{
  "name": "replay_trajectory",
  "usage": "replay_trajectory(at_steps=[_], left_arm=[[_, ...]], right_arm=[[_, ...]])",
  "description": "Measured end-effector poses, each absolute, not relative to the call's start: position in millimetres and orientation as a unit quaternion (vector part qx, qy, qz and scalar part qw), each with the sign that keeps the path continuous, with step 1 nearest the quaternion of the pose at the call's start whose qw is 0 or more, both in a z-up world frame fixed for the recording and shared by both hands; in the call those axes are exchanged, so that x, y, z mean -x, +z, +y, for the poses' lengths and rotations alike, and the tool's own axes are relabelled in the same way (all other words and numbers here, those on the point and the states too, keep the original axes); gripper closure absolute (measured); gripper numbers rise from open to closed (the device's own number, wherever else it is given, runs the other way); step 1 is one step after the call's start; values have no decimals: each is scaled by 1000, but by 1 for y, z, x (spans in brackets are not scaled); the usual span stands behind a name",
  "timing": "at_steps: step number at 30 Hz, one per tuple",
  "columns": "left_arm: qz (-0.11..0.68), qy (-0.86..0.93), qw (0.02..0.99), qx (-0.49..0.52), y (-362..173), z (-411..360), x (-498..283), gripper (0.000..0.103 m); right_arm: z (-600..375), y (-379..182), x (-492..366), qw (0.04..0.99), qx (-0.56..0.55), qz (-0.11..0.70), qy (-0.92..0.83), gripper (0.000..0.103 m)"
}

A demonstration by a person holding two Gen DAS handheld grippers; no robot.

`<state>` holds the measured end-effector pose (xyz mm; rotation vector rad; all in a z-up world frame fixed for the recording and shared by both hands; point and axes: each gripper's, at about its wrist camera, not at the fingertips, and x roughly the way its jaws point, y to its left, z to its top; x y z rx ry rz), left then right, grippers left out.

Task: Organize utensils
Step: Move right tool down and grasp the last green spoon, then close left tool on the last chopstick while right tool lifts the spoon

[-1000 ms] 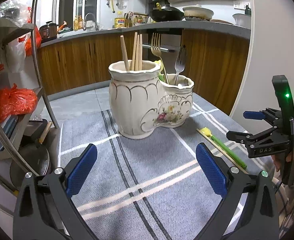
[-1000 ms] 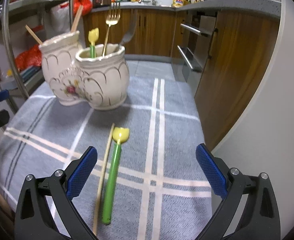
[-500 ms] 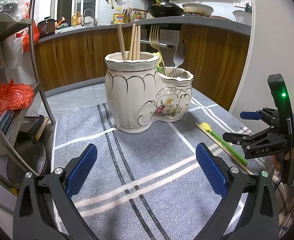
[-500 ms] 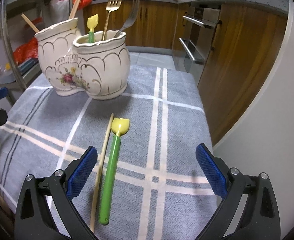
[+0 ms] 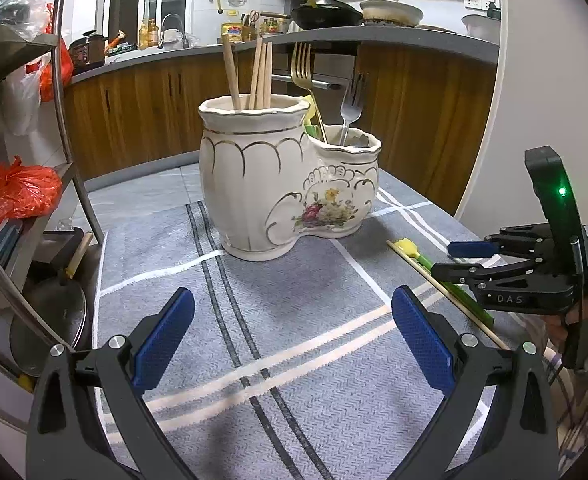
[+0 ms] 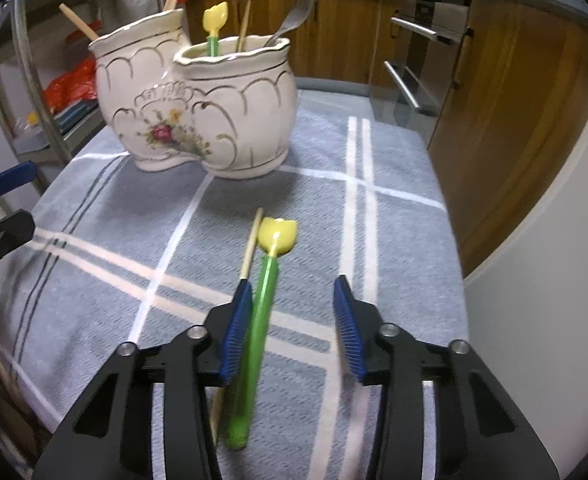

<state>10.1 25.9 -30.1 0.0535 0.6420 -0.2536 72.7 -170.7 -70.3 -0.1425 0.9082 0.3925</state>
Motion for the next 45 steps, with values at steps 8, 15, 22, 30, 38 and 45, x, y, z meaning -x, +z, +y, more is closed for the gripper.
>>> replay_trajectory(at_steps=[8, 15, 22, 30, 38, 45], left_arm=[[316, -129, 939, -36, -31, 19, -9, 6], [319, -130, 938, -39, -30, 15, -10, 6], [329, -136, 933, -50, -28, -10, -11, 6], [380, -130, 915, -31, -43, -58, -23, 9], [424, -148, 893, -16, -53, -98, -32, 42], [448, -147, 881, -38, -64, -124, -35, 57]], right_arm=[[-167, -71, -80, 870, 55, 442, 209, 85], [-174, -70, -84, 871, 29, 439, 220, 93], [-199, -60, -77, 885, 6, 415, 212, 93], [-221, -51, -67, 893, -6, 393, 219, 93], [-240, -51, -58, 897, -18, 378, 227, 93], [-248, -55, -56, 896, -28, 378, 231, 93]])
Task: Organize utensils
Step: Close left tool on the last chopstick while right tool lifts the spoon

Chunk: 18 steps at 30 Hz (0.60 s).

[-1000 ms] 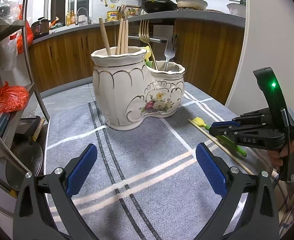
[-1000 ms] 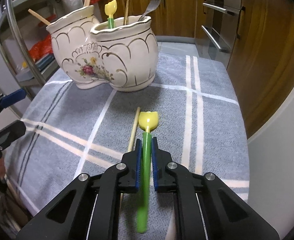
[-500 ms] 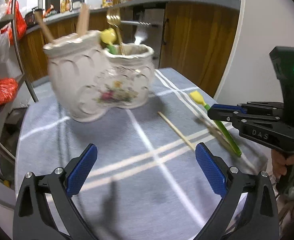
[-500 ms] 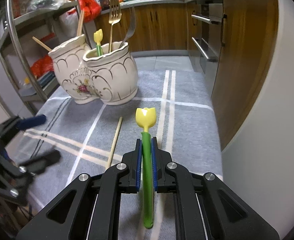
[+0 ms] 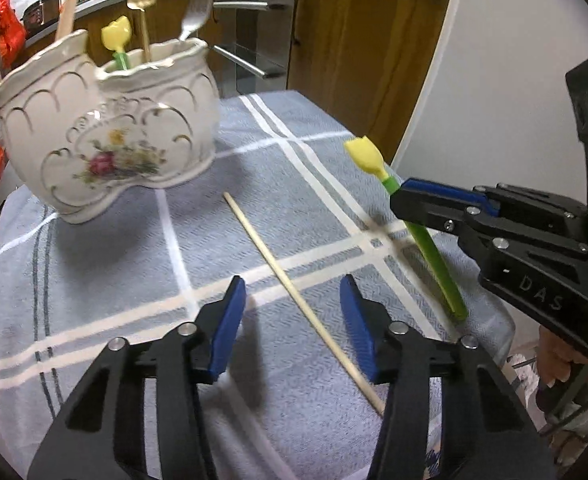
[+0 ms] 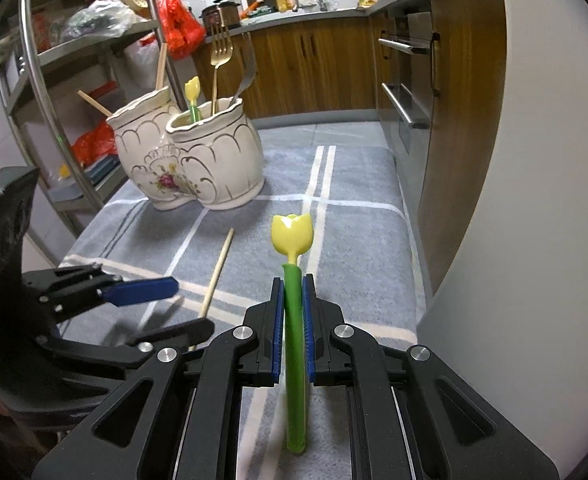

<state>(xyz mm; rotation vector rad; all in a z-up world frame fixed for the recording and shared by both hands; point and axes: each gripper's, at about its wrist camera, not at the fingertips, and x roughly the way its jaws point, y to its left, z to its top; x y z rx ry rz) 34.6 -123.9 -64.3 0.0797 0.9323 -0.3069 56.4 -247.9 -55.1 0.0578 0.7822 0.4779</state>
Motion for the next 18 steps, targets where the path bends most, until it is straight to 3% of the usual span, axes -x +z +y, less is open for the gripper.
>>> replay_trajectory(at_steps=[5, 11, 18], left_arm=[[450, -130, 882, -60, -66, -126, -37, 62], [446, -109, 885, -72, -64, -116, -50, 92], [447, -138, 881, -65, -57, -96, -50, 99]], right_arm=[[-247, -56, -55, 895, -29, 376, 236, 93], [-243, -54, -54, 896, -25, 374, 240, 93], [-242, -52, -52, 897, -23, 371, 241, 93]])
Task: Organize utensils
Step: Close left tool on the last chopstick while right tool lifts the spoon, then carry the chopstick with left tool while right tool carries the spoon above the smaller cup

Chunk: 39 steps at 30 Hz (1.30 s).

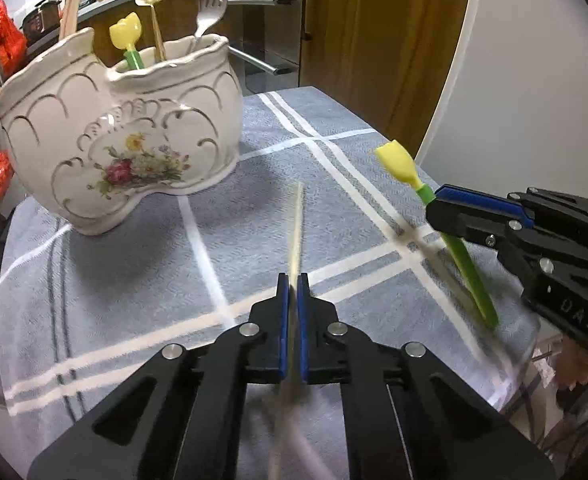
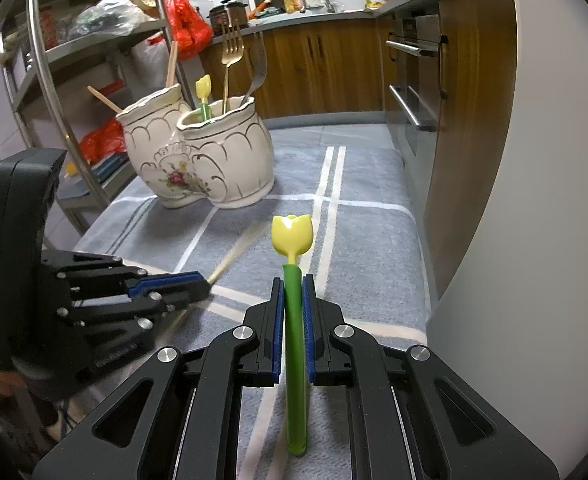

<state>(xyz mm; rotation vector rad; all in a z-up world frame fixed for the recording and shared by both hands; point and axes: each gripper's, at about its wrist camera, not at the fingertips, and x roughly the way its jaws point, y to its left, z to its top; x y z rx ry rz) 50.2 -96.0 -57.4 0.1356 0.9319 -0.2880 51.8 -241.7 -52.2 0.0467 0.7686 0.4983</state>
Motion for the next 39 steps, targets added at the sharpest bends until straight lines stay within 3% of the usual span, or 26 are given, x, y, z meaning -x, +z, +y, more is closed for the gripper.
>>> replay_trajectory(at_steps=[13, 25, 39], left_arm=[[383, -198, 901, -52, -25, -36, -19, 99], [228, -198, 953, -40, 24, 10, 12, 99], [120, -204, 972, -13, 78, 47, 4, 99]], right_arm=[[-230, -39, -45, 907, -30, 335, 254, 93], [-209, 5, -53, 930, -43, 255, 263, 93], [-175, 49, -92, 941, -49, 200, 267, 93]])
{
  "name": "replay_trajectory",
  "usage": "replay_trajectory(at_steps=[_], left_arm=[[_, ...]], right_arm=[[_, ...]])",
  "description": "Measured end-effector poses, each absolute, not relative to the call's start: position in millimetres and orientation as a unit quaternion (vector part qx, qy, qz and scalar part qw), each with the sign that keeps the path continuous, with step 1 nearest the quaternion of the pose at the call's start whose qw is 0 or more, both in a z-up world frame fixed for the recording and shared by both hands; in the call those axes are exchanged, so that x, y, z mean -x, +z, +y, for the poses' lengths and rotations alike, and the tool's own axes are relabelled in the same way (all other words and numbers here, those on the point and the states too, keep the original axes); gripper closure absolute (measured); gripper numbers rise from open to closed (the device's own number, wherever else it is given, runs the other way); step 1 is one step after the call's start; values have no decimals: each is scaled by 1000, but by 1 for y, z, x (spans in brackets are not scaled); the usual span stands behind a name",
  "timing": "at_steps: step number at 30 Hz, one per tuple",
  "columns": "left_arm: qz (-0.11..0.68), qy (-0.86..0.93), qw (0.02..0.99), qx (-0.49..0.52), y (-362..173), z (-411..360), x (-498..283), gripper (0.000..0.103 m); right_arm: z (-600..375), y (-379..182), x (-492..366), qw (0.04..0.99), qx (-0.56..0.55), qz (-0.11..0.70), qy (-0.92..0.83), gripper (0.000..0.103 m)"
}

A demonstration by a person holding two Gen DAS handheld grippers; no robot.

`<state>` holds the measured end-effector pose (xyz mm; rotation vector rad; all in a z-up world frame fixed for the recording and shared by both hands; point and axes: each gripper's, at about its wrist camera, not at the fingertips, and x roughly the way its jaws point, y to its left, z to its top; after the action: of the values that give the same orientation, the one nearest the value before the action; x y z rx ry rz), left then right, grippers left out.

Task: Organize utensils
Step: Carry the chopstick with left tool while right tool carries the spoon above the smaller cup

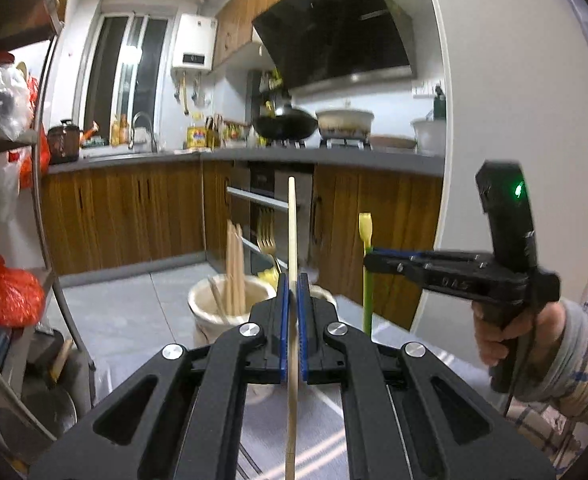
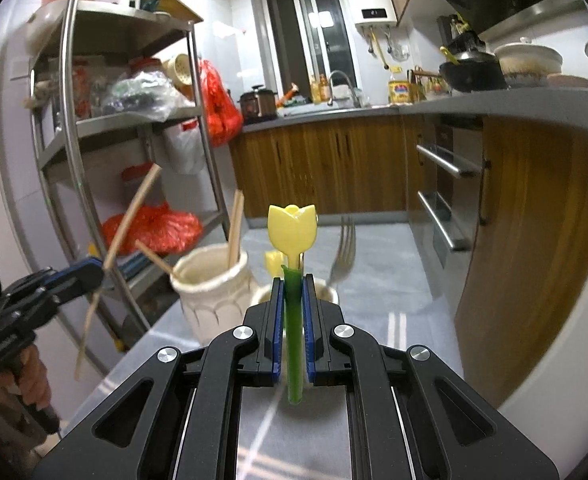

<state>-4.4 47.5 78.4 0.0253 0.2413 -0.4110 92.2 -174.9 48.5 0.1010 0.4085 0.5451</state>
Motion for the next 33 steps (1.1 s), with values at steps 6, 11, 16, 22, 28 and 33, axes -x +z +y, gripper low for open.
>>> replay_trajectory(at_steps=[6, 11, 16, 22, 28, 33], left_arm=[[75, -201, 976, 21, 114, 74, -9, 99], [53, -214, 972, 76, 126, 102, -44, 99], [55, -216, 967, 124, 112, 112, -86, 99], [55, -210, 965, 147, 96, 105, -125, 99], [57, -214, 966, 136, 79, 89, -141, 99], [61, -218, 964, 140, 72, 90, -151, 99]], right_arm=[[-168, 63, -104, 944, -61, 182, 270, 93], [-163, 71, -109, 945, -71, 169, 270, 93], [-158, 73, -116, 948, -76, 164, 261, 93], [-153, 70, -129, 950, -78, 165, 253, 93], [-150, 55, -141, 948, -86, 177, 250, 93], [-146, 39, -148, 945, -82, 196, 250, 93]])
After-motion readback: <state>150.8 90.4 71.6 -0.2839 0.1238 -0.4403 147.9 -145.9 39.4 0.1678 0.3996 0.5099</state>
